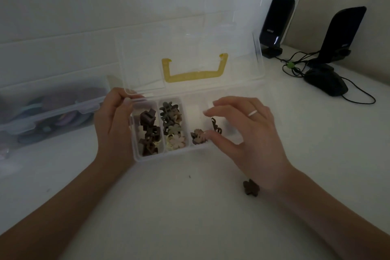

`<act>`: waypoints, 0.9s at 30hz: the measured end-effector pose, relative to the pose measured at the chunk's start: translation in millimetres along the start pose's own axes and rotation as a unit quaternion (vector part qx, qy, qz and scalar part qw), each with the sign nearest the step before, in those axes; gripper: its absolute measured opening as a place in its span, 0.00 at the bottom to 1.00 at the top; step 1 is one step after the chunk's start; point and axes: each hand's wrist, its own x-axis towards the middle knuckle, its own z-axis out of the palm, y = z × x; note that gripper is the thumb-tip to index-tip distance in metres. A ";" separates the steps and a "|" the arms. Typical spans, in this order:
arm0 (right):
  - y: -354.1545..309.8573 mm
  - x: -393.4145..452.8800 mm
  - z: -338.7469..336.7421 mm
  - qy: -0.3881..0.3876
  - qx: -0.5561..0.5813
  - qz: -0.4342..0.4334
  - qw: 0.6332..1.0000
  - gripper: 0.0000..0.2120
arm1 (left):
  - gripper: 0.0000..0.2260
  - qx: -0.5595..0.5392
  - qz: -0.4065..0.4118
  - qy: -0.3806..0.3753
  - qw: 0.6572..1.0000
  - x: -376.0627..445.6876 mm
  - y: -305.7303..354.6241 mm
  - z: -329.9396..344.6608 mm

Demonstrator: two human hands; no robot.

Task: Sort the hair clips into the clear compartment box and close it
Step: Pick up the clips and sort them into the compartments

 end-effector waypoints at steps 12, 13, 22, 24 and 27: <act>13.5 4.5 -62.0 -0.392 0.036 0.123 0.911 0.17 | 0.10 0.002 -0.034 0.015 0.999 0.7 -3.1 -1.8; 11.3 4.2 -63.4 -0.415 0.002 0.128 0.901 0.20 | 0.10 0.003 -0.036 0.016 0.999 0.8 -3.1 -2.0; 11.3 0.3 -62.1 -0.547 0.136 0.216 0.797 0.20 | 0.10 0.004 -0.024 0.013 1.000 0.7 -3.4 -1.8; 10.4 -0.5 -61.2 -0.555 0.157 0.210 0.789 0.16 | 0.10 0.010 -0.019 0.011 1.000 1.0 -2.7 -1.9; 8.4 -2.4 -58.5 -0.555 0.178 0.200 0.788 0.09 | 0.11 0.004 -0.009 0.001 1.000 1.0 -1.7 -2.0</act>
